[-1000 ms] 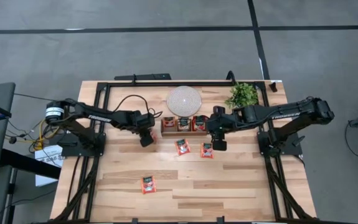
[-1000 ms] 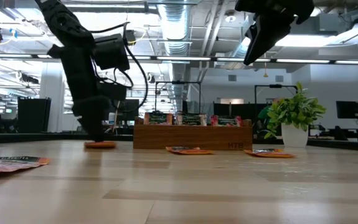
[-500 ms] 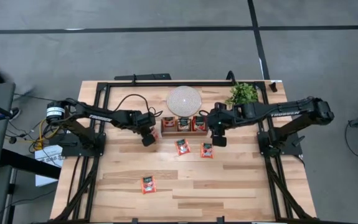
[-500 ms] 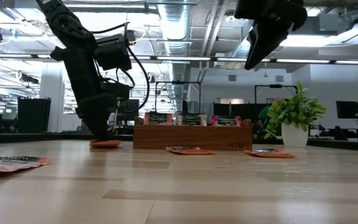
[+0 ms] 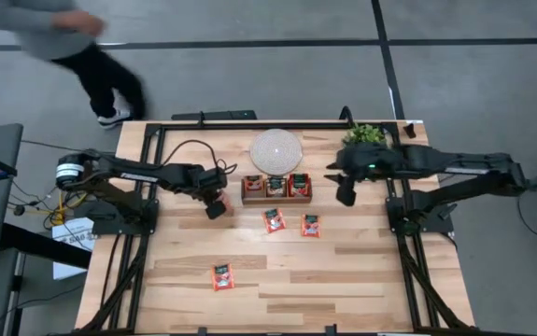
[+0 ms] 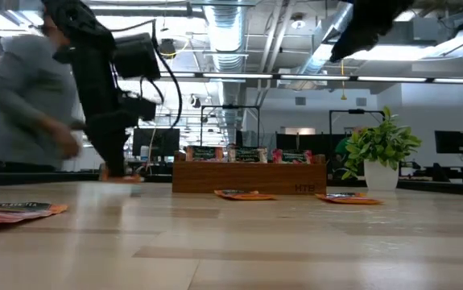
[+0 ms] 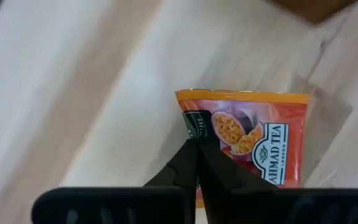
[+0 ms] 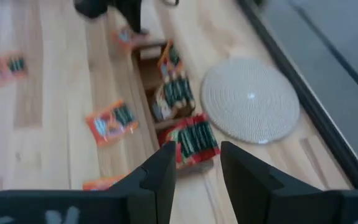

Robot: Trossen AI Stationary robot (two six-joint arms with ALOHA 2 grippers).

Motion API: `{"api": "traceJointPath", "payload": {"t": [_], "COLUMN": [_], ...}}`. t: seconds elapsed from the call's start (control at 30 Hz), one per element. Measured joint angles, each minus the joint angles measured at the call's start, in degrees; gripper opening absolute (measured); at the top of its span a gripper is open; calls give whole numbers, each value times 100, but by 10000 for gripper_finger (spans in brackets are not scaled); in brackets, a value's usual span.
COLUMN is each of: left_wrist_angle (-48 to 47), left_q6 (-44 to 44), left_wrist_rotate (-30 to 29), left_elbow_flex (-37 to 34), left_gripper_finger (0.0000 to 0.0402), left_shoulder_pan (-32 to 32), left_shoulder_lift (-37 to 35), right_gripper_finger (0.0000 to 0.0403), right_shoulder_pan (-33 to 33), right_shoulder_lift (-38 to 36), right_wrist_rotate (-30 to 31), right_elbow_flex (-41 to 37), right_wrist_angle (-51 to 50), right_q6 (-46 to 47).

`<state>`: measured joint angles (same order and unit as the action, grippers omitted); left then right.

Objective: Pick & Place Tea
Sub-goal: Put the orange tea bag into the left slot of the wooden organizer

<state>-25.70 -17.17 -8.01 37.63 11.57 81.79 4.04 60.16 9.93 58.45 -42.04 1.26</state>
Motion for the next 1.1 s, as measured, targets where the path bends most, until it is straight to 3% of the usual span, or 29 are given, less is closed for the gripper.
{"api": "traceJointPath", "payload": {"t": [0.27, 0.37, 0.63, 0.87, 1.1], "left_wrist_angle": [-527, -739, -748, -846, -892], "left_q6": [-50, -7, 571, 813, 1489], "left_wrist_rotate": [-413, -655, -1670, -2003, -2217], "left_elbow_flex": [543, 898, 1894, 2588, 3124], "left_gripper_finger": [0, 0, 0, 0, 0], "left_shoulder_pan": [-35, -89, -553, -793, -866], "left_shoulder_lift": [-601, -611, -555, -238, 623], "right_gripper_finger": [118, 118, 118, 118, 118], "right_shoulder_pan": [174, 119, -64, -51, -42], "right_shoulder_lift": [-1779, -2220, -3138, -3564, -3993], "right_wrist_rotate": [-104, -103, -138, -551, -546], "right_elbow_flex": [-1521, -1830, -2962, -3815, -4103], "right_wrist_angle": [1266, 1383, 2868, 3654, 3740], "right_q6": [758, 924, 884, 897, 939]}}
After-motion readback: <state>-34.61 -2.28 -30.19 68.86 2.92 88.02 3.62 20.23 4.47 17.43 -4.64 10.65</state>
